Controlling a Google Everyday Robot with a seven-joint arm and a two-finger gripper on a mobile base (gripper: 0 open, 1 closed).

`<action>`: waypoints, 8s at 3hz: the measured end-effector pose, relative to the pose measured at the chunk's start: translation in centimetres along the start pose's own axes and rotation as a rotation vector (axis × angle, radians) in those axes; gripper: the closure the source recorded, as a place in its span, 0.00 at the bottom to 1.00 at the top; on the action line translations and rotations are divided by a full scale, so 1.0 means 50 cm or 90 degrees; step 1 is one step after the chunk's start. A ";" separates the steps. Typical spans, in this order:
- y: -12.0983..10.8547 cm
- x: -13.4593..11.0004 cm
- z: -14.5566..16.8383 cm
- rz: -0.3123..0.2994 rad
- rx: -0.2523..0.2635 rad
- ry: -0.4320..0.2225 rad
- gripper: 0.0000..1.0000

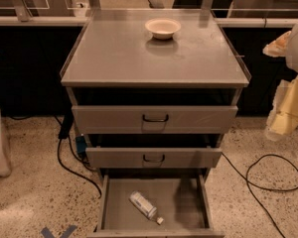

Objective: Pick blue plastic bottle from bottom drawer and place on counter

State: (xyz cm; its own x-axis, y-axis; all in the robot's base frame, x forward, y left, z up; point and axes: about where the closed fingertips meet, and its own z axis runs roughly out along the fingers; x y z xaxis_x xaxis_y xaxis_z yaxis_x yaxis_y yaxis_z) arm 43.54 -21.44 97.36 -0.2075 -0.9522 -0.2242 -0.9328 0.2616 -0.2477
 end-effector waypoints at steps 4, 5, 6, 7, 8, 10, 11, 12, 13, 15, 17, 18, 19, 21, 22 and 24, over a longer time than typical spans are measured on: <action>0.203 -0.002 0.334 -0.061 -0.050 -0.046 0.00; 0.203 -0.002 0.334 -0.061 -0.050 -0.046 0.00; 0.205 0.002 0.351 -0.066 -0.045 -0.040 0.00; 0.215 0.038 0.452 -0.070 -0.043 -0.018 0.00; 0.222 0.071 0.556 -0.070 -0.036 -0.015 0.00; 0.293 0.096 0.797 -0.053 -0.066 -0.059 0.00; 0.293 0.096 0.797 -0.053 -0.066 -0.059 0.00; 0.311 0.082 0.847 -0.057 -0.078 -0.076 0.00; 0.347 0.021 0.964 -0.086 -0.116 -0.118 0.00; 0.384 -0.034 1.082 -0.127 -0.138 -0.120 0.00; 0.387 -0.036 1.133 -0.091 -0.146 -0.082 0.00; 0.391 -0.023 1.141 -0.073 -0.142 -0.094 0.00; 0.398 -0.052 1.190 -0.079 -0.139 -0.137 0.00; 0.437 -0.139 1.321 -0.116 -0.169 -0.205 0.00; 0.457 -0.152 1.332 -0.117 -0.180 -0.222 0.00; 0.452 -0.275 1.479 -0.117 -0.174 -0.239 0.00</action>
Offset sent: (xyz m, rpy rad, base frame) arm -0.0423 0.0487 -0.1581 0.1002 0.0593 0.1124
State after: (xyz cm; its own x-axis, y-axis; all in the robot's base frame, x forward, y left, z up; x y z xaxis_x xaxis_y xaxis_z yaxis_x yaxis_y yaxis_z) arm 47.07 9.23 25.15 0.0413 -0.8433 -0.5358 -0.9975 -0.0042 -0.0703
